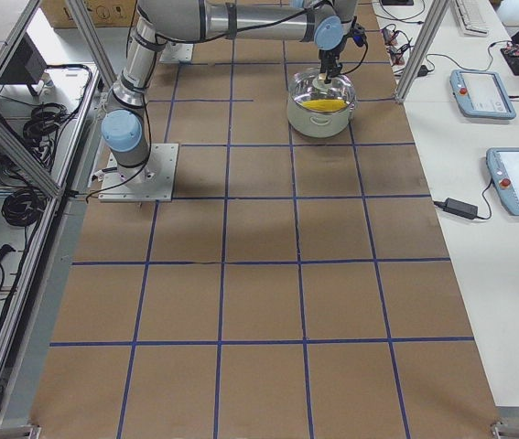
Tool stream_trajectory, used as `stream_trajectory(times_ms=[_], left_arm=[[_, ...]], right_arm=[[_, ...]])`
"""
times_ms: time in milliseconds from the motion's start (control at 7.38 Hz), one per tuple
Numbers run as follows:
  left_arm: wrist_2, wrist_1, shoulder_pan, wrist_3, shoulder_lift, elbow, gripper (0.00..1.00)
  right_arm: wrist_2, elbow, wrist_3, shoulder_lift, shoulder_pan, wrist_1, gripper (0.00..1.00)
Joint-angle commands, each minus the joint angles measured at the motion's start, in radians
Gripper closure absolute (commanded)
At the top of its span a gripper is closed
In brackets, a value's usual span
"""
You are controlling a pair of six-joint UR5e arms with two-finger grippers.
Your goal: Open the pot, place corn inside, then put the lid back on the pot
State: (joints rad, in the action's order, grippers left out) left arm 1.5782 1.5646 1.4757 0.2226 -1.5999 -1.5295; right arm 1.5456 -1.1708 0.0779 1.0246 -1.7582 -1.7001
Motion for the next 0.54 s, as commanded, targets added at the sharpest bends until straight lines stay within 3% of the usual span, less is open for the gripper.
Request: stream_trajectory(times_ms=[0,135,406], left_arm=[[0.0,0.0,0.0,0.0,0.003,-0.003,0.0],[0.0,0.0,0.0,0.0,0.003,-0.003,0.0],[0.0,0.0,0.0,0.0,0.008,-0.003,0.0]], right_arm=[[0.014,0.0,-0.006,-0.001,-0.003,-0.051,0.24],[0.016,-0.001,-0.007,0.0,-0.003,-0.07,0.04],[0.018,-0.001,-0.012,0.0,-0.004,-0.07,0.0]])
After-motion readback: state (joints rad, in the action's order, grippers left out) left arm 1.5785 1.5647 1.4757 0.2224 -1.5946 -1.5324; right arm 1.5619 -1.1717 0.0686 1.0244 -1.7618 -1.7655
